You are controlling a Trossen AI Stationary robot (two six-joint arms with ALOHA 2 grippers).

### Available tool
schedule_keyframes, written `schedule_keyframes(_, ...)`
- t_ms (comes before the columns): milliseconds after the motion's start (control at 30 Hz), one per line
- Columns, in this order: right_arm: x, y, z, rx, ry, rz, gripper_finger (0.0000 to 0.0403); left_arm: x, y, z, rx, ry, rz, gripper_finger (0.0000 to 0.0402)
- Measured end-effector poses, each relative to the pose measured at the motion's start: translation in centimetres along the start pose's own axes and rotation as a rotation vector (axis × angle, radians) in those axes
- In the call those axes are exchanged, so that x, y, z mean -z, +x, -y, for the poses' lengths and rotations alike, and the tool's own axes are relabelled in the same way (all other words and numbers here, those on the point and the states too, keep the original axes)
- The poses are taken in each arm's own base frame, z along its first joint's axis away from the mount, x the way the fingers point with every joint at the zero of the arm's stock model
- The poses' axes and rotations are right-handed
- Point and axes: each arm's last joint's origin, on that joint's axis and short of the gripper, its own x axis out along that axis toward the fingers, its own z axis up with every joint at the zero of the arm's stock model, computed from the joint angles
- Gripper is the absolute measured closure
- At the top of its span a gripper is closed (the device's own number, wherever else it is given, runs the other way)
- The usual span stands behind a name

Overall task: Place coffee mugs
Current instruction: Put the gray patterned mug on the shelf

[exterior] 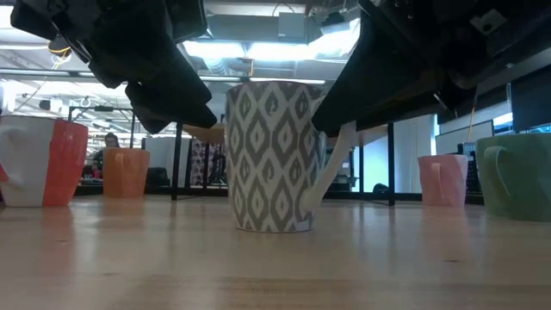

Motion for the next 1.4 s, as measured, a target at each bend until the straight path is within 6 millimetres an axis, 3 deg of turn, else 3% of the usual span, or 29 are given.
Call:
schedule_keyframes(233,0.0,0.0,0.0,-0.004,0.001,-0.005,0.0359,0.0,0.0,0.0,0.009,0.0,-0.006,0.0271)
schedule_keyframes(400,-0.8,-0.4,-0.3,-0.005,-0.009,-0.029,0.0359,-1.8,-2.2,1.0,0.068,0.008,-0.111,0.0271)
schedule_keyframes(567,-4.2,-1.1,-0.7,0.054,-0.038,-0.053,0.0359,-4.2,-6.6,1.7,0.029,0.041,-0.24,0.0271)
schedule_keyframes(767,-11.3,-0.6,0.3,0.207,-0.006,-0.014,0.0359,-6.5,-12.9,1.3,0.016,0.048,-0.18,0.0271)
schedule_keyframes(967,-18.8,1.3,3.5,0.373,0.082,0.077,0.0359,-7.8,-17.8,0.6,0.025,0.026,0.004,0.0271)
schedule_keyframes(1133,-24.2,2.6,7.7,0.515,0.177,0.119,0.0359,-8.2,-20.2,0.0,-0.001,0.048,0.112,0.0271)
schedule_keyframes(1233,-26.5,3.6,10.6,0.605,0.244,0.148,0.0359,-8.3,-21.0,-0.2,-0.01,0.055,0.152,0.0271)
schedule_keyframes(1400,-28.7,5.9,14.9,0.706,0.326,0.131,0.0359,-8.4,-21.3,-0.4,-0.026,0.051,0.175,0.0271)
